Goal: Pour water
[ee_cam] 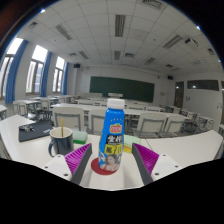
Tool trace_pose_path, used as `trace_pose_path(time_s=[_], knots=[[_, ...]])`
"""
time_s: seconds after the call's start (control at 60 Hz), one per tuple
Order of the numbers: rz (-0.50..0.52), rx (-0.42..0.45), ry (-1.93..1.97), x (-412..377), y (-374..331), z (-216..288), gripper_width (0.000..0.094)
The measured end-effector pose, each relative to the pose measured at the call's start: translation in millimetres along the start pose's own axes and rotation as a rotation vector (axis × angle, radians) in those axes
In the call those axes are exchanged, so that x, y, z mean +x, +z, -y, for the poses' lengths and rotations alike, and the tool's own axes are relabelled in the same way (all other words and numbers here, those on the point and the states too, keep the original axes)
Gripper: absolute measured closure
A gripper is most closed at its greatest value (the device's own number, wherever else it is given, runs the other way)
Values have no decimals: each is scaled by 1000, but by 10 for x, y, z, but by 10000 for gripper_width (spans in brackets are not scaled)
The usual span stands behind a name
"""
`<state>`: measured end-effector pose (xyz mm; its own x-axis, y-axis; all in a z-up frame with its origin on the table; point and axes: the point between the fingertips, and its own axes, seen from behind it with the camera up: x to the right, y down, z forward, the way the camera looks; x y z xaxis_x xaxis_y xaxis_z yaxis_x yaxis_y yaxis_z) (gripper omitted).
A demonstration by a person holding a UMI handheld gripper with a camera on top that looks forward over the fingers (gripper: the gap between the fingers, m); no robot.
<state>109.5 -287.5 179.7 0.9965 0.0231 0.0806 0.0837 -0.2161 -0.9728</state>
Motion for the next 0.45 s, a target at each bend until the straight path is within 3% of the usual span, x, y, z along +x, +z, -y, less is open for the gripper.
trace_pose_path(time_s=[0.133, 0.45], knots=[[55, -33, 47, -177, -881, -191, 81], [104, -110, 184, -706, -1452, -804, 89]])
